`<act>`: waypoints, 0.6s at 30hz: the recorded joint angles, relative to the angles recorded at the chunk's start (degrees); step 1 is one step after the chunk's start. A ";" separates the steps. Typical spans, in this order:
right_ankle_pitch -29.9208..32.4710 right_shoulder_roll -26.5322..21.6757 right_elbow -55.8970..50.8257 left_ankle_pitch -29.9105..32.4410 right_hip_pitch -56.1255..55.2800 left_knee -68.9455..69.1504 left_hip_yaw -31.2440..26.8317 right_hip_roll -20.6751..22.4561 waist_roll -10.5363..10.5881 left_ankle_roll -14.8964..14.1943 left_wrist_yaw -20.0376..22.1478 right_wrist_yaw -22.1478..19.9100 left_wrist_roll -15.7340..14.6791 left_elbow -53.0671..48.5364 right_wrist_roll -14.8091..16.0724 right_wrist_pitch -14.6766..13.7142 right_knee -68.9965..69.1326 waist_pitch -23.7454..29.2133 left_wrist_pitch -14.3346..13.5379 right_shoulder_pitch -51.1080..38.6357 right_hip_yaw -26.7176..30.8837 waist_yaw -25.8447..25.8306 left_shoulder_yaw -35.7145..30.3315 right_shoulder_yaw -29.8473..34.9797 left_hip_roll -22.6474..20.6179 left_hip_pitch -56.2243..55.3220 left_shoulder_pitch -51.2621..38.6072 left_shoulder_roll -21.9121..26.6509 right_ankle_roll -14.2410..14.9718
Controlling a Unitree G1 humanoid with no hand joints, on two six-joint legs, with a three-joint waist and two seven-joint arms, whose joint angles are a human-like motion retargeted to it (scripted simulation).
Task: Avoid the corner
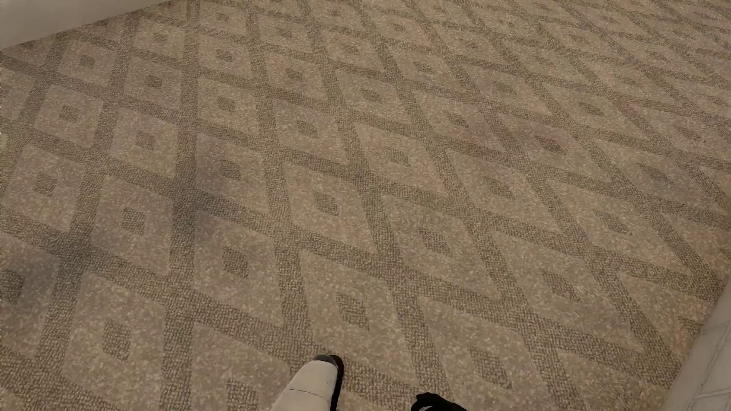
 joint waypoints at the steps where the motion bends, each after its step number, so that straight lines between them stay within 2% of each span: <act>1: 1.29 0.03 2.56 -0.97 1.67 2.53 0.00 -0.79 0.04 0.00 0.00 0.00 0.00 0.52 0.00 0.00 0.21 -0.32 0.00 0.43 0.00 0.83 1.39 -2.29 0.06 -0.82 0.88 -0.30 0.00; 3: 10.36 0.85 5.08 -1.85 1.41 9.56 0.00 -2.13 -1.23 0.00 0.00 0.00 0.00 1.93 0.00 0.00 4.57 -1.31 0.00 2.57 0.00 2.99 1.96 0.11 -0.23 -1.86 0.79 -0.09 0.00; 4: 18.94 1.34 8.12 -3.65 0.57 12.79 0.00 -3.99 -2.47 0.00 0.00 0.00 0.00 3.15 0.00 0.00 9.95 -1.20 0.00 3.14 0.00 2.71 0.96 1.24 -1.92 -0.13 0.50 -0.06 0.00; 5: 29.04 1.58 10.34 -6.09 -2.66 14.40 0.00 -4.21 -2.00 0.00 0.00 0.00 0.00 3.62 0.00 0.00 18.48 -1.32 0.00 4.46 0.00 1.58 0.62 2.10 -2.85 2.18 0.02 -0.11 0.00; 6: 36.10 1.66 13.11 -8.05 -8.34 13.94 0.00 -4.20 -1.13 0.00 0.00 0.00 0.00 3.06 0.00 0.00 30.17 -1.33 0.00 5.13 0.00 -0.26 1.09 2.47 -4.08 5.42 -0.45 -0.70 0.00; 7: 37.54 1.04 12.88 -9.93 -14.59 13.53 0.00 -4.51 -1.08 0.00 0.00 0.00 0.00 1.13 0.00 0.00 42.87 -0.35 0.00 6.24 0.00 -1.55 1.10 3.41 -5.04 9.35 -0.79 -0.47 0.00; 8: 35.74 1.01 13.38 -11.40 -20.47 11.66 0.00 -4.44 -0.26 0.00 0.00 0.00 0.00 -0.70 0.00 0.00 51.45 0.30 0.00 7.61 0.00 -4.68 1.40 2.24 -6.39 13.97 -1.49 -0.81 0.00; 9: 34.60 1.38 13.20 -12.14 -26.72 9.08 0.00 -3.55 0.70 0.00 0.00 0.00 0.00 -2.69 0.00 0.00 54.89 0.20 0.00 9.25 0.00 -8.16 1.24 0.59 -6.30 18.80 -2.04 -0.80 0.00; 10: 34.19 0.97 13.48 -12.09 -32.74 5.12 0.00 -2.80 1.96 0.00 0.00 0.00 0.00 -4.74 0.00 0.00 52.54 0.89 0.00 9.65 0.00 -10.55 1.98 1.78 -6.28 23.86 -3.37 -0.66 0.00; 11: 36.53 0.87 14.51 -10.99 -37.16 1.10 0.00 -2.03 2.46 0.00 0.00 0.00 0.00 -7.07 0.00 0.00 45.32 1.33 0.00 9.86 0.00 -14.42 3.35 2.63 -6.30 29.41 -3.33 -0.48 0.00; 13: 43.65 0.22 13.35 -12.17 -43.61 -5.83 0.00 -2.05 3.77 0.00 0.00 0.00 0.00 -11.32 0.00 0.00 23.90 1.15 0.00 12.21 0.00 -19.73 3.70 1.49 -5.54 39.69 -4.20 0.40 0.00; 14: 40.59 0.19 13.13 -13.55 -46.24 -7.97 0.00 -2.33 3.96 0.00 0.00 0.00 0.00 -13.38 0.00 0.00 14.12 0.57 0.00 12.50 0.00 -21.79 4.21 1.30 -5.18 43.68 -4.99 1.10 0.00; 16: 19.34 -0.24 12.44 -16.47 -49.84 -9.24 0.00 -3.15 4.29 0.00 0.00 0.00 0.00 -15.43 0.00 0.00 4.62 -0.03 0.00 13.42 0.00 -24.62 4.29 1.38 -4.38 50.63 -7.04 2.17 0.00; 17: 19.06 -0.03 12.54 -16.26 -50.35 -8.59 0.00 -4.99 4.58 0.00 0.00 0.00 0.00 -15.65 0.00 0.00 6.95 -0.25 0.00 13.22 0.00 -25.83 5.01 0.37 -4.46 51.17 -8.51 2.08 0.00; 18: 29.06 -0.10 13.01 -15.10 -52.31 -6.92 0.00 -3.62 4.73 0.00 0.00 0.00 0.00 -14.60 0.00 0.00 6.70 0.15 0.00 13.92 0.00 -27.62 5.62 1.00 -3.40 54.39 -8.07 1.84 0.00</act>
